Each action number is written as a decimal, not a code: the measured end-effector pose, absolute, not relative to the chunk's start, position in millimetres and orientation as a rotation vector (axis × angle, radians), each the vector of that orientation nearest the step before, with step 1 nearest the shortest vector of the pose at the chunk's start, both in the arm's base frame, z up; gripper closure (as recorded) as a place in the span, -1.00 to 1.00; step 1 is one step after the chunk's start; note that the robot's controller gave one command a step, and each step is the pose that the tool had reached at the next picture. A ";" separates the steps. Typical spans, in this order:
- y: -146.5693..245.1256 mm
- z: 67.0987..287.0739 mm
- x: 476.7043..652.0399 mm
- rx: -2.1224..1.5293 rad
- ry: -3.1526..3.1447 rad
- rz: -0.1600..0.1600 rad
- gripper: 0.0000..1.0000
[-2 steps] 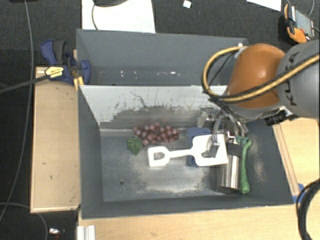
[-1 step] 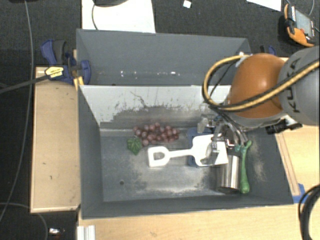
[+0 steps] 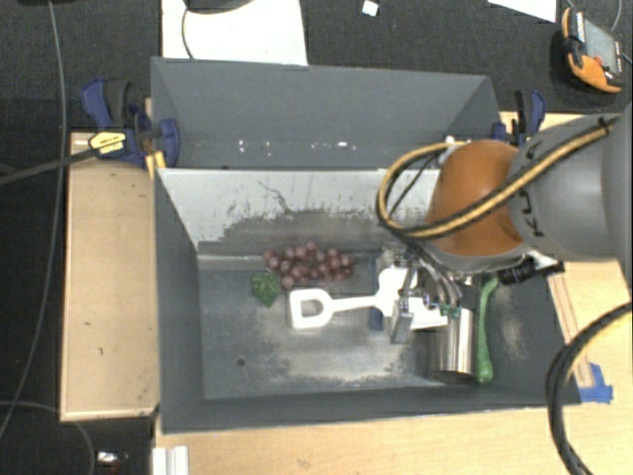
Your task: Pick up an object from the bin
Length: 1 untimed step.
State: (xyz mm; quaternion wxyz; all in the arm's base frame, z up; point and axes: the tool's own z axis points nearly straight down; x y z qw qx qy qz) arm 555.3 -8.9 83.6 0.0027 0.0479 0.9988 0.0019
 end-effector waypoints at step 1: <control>-8.5 94.6 538.2 -0.118 3.109 0.005 -1.00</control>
Offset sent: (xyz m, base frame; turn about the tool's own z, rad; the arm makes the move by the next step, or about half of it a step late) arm -0.0165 -0.0327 -0.0062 0.0163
